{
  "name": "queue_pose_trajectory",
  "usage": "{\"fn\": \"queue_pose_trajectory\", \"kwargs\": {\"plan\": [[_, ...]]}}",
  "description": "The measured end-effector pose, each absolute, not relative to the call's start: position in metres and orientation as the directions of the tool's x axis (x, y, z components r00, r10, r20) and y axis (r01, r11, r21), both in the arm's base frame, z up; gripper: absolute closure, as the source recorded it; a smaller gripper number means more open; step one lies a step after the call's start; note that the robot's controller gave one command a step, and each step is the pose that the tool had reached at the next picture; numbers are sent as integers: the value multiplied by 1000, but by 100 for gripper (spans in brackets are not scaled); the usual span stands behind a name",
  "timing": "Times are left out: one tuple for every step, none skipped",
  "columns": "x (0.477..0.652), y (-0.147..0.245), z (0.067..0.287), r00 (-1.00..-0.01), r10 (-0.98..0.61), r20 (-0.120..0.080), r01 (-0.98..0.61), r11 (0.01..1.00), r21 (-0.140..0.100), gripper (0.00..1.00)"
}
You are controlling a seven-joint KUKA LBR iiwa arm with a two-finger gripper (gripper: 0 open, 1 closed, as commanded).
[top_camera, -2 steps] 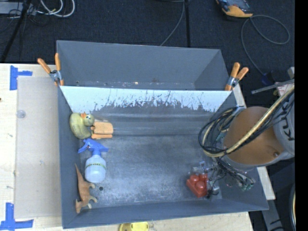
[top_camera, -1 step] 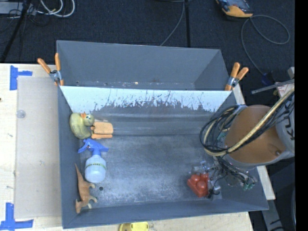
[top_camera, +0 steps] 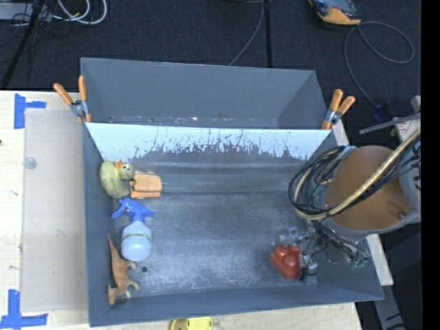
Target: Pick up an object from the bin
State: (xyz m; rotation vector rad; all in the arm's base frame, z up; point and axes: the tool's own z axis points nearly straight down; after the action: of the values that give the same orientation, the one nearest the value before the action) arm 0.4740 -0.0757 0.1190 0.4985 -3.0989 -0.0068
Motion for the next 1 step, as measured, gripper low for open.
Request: {"fn": "queue_pose_trajectory", "kwargs": {"plan": [[475, -76, 128, -950, -313, 0, -313, 950, 3, 100]]}}
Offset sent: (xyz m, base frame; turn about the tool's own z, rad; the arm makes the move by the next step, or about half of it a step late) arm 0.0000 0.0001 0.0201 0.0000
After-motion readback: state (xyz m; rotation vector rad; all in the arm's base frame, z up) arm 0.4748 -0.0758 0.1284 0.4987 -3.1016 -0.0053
